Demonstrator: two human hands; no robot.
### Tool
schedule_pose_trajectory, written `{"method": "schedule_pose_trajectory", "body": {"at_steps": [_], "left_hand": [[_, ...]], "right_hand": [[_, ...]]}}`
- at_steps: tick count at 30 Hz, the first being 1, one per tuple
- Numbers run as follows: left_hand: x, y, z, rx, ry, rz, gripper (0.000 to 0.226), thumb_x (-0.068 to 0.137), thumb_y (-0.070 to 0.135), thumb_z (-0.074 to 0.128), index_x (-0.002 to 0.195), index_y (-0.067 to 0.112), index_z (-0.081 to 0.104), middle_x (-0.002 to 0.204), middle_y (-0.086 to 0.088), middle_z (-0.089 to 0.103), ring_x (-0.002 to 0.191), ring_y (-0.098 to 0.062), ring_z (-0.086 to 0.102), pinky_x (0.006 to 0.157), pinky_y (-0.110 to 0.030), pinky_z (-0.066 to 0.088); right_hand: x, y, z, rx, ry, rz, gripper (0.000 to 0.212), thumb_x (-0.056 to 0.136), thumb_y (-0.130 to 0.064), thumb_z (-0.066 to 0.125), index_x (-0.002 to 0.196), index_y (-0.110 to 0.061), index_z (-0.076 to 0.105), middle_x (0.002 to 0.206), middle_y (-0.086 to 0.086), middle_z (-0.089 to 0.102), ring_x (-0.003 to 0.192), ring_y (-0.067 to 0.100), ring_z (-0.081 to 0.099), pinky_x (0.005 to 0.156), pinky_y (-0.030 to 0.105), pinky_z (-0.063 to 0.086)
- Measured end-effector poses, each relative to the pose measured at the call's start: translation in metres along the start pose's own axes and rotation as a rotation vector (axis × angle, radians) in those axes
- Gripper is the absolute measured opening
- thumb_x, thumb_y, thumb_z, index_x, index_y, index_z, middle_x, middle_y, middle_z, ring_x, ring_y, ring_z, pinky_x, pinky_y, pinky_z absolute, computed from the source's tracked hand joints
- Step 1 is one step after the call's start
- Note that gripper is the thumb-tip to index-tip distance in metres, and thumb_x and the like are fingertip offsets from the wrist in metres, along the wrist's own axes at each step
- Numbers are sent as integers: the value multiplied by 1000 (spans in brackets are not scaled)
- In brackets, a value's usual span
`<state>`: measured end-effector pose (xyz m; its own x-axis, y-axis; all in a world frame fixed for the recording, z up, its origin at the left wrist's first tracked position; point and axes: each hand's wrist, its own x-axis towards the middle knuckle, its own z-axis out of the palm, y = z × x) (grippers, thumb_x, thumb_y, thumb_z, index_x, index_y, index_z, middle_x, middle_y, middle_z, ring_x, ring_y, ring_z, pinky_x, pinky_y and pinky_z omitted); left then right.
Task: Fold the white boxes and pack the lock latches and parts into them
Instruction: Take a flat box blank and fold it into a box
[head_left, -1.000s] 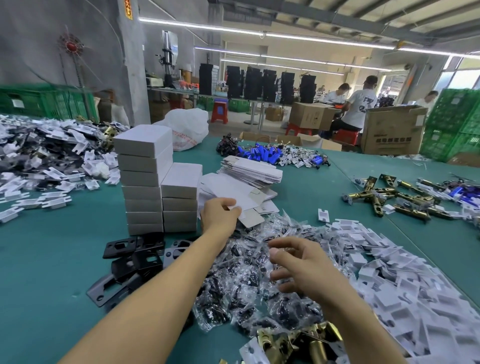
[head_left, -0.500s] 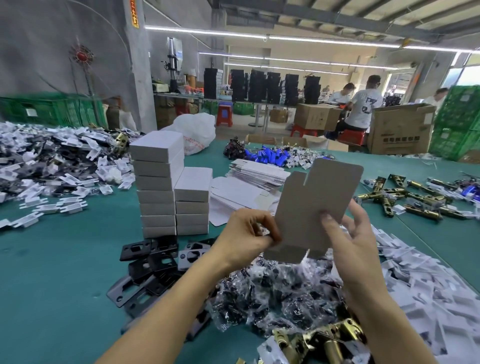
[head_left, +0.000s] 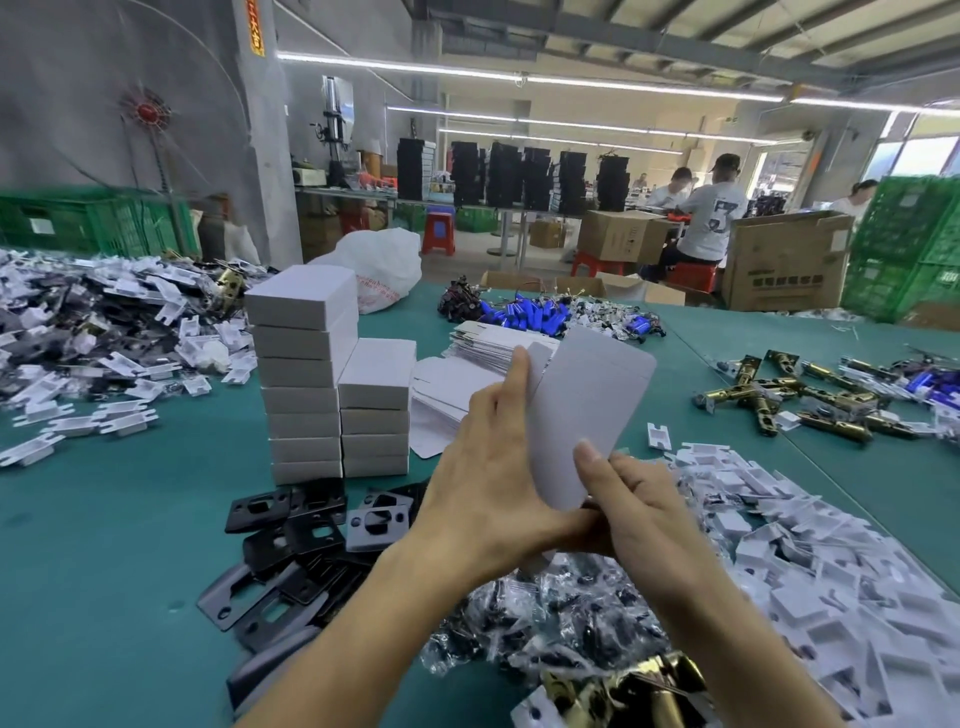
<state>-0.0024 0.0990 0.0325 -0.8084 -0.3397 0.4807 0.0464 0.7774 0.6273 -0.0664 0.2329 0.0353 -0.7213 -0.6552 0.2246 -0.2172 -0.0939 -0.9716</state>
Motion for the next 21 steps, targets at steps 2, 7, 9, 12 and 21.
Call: {"method": "schedule_pose_trajectory", "body": {"at_steps": [2, 7, 9, 12, 21], "left_hand": [[-2, -2, 3, -35, 44, 13, 127, 58, 71, 68, 148, 53, -20, 144, 12, 28, 126, -13, 45, 94, -43, 52], [-5, -14, 11, 217, 57, 48, 146, 55, 56, 85, 147, 48, -28, 145, 7, 33, 123, -19, 44, 90, -38, 45], [-5, -15, 14, 397, 81, 85, 150, 52, 54, 87, 152, 37, -23, 142, 4, 36, 122, -20, 44, 92, -38, 43], [-6, -13, 14, 570, 135, 148, 145, 47, 53, 89, 159, 15, 6, 139, -1, 47, 116, -22, 52, 89, -37, 47], [-8, -15, 17, 678, 181, 378, 125, 50, 34, 86, 155, 17, 21, 135, 1, 48, 114, -21, 52, 88, -36, 46]], "right_hand": [[-3, -3, 3, -5, -58, 37, 37, 86, -46, 58, 64, -16, 61, 65, 11, 69, 66, 39, 70, 74, 53, 60], [1, 1, -3, -206, 321, -21, 31, 89, -21, 69, 115, -34, 56, 100, -2, 66, 78, 8, 67, 65, 28, 58], [0, 0, -9, -333, 511, -107, 55, 86, -22, 72, 131, -38, 45, 101, -3, 55, 78, 6, 59, 68, 29, 53], [-2, -5, -13, -624, 557, -270, 69, 86, -15, 71, 144, -33, 40, 94, -9, 45, 80, -4, 49, 70, 12, 39], [-6, 0, -11, -828, 417, -146, 68, 85, -28, 71, 141, -40, 36, 114, -7, 40, 90, 12, 49, 77, 33, 41]]}}
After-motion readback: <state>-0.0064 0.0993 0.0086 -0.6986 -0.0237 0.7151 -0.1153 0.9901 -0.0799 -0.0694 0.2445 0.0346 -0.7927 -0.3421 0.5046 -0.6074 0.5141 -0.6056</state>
